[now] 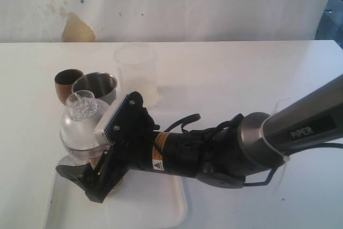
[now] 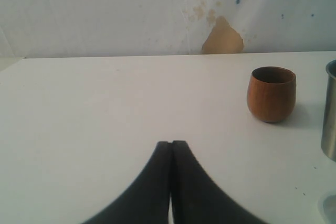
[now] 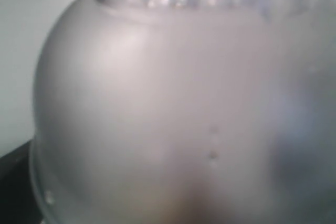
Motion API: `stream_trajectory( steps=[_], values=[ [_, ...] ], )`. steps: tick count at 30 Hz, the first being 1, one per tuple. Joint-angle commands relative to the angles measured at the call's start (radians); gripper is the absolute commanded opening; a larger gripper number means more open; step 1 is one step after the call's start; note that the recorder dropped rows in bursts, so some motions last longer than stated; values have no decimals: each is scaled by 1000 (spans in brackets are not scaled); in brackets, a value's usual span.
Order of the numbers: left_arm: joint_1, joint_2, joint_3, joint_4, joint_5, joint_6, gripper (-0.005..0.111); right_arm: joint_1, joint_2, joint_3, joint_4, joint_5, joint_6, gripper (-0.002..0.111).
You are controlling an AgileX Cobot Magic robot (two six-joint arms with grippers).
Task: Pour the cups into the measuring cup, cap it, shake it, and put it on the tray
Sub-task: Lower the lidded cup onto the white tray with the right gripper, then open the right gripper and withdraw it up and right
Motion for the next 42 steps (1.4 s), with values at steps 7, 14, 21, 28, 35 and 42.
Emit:
stream_trajectory(
  steps=[7, 14, 21, 28, 35, 42],
  values=[
    [-2, -3, 5, 5, -12, -1, 0, 0, -78, 0, 4, -36, -2, 105],
    [-2, -3, 5, 5, -12, -1, 0, 0, -128, -1, 42, -4, -15, 105],
    [-2, -3, 5, 5, -12, -1, 0, -2, -209, -1, 94, 6, -52, 105],
    [-2, -3, 5, 5, -12, -1, 0, -2, -367, -1, 126, 146, -122, 105],
    [-2, -3, 5, 5, -12, -1, 0, -2, -626, -1, 113, 449, -43, 97],
    [-2, -3, 5, 5, -12, -1, 0, -2, -884, -1, 114, 669, 84, 2]
  ],
)
